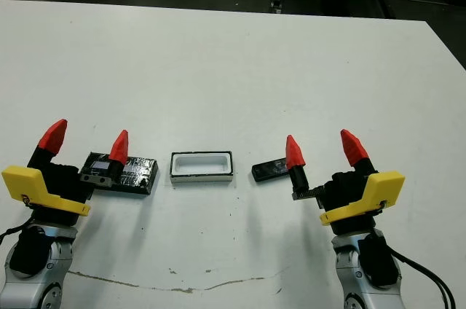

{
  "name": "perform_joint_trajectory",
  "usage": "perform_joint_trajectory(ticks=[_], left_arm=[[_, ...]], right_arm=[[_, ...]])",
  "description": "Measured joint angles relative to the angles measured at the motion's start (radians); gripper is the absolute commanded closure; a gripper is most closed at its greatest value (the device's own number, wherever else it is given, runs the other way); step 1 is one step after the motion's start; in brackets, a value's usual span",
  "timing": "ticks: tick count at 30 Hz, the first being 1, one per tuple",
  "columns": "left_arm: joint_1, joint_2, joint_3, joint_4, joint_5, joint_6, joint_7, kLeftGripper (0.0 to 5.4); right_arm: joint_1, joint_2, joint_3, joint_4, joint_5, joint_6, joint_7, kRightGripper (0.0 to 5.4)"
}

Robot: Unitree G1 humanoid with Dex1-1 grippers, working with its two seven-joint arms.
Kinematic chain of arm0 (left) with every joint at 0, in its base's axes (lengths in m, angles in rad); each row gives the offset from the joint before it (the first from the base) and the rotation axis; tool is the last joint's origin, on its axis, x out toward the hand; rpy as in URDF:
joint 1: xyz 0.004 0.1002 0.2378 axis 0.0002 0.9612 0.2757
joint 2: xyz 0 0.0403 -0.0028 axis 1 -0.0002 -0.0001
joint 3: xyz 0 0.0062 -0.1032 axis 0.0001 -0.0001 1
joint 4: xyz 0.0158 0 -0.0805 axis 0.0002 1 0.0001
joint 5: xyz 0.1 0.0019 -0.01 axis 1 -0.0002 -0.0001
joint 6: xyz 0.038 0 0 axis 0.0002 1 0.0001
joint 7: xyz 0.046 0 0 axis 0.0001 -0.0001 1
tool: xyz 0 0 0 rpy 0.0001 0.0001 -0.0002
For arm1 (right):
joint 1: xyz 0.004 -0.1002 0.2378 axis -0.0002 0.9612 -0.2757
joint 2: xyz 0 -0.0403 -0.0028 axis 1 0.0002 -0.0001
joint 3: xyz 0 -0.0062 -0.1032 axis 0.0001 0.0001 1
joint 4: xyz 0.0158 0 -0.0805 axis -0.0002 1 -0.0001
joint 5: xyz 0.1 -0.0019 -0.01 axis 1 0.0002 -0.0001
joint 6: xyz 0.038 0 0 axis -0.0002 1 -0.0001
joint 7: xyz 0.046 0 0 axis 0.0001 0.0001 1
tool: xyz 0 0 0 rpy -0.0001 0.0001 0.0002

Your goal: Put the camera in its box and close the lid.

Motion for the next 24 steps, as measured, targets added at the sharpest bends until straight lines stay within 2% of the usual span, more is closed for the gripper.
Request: perform_joint_trajectory(ticks=[15, 17, 20, 24], left_arm=[[0.003, -0.005, -0.007, 0.0, 0.0, -0.003, 0.0, 0.01], [0.004, -0.007, -0.009, 0.0, 0.002, -0.003, 0.004, 0.01], [0.006, -0.008, -0.012, 0.0, 0.007, -0.003, 0.008, 0.01], [0.007, -0.01, -0.015, -0.001, 0.007, -0.003, 0.009, 0.01]], right_arm=[[-0.003, -0.018, -0.007, 0.008, -0.005, -0.007, 0.026, 0.0], [-0.025, -0.06, -0.03, 0.014, -0.003, -0.007, 0.055, 0.0], [-0.108, -0.175, -0.094, 0.033, 0.005, 0.006, 0.118, 0.0], [-0.255, -0.319, -0.156, 0.074, 0.059, 0.09, 0.202, 0.0]])
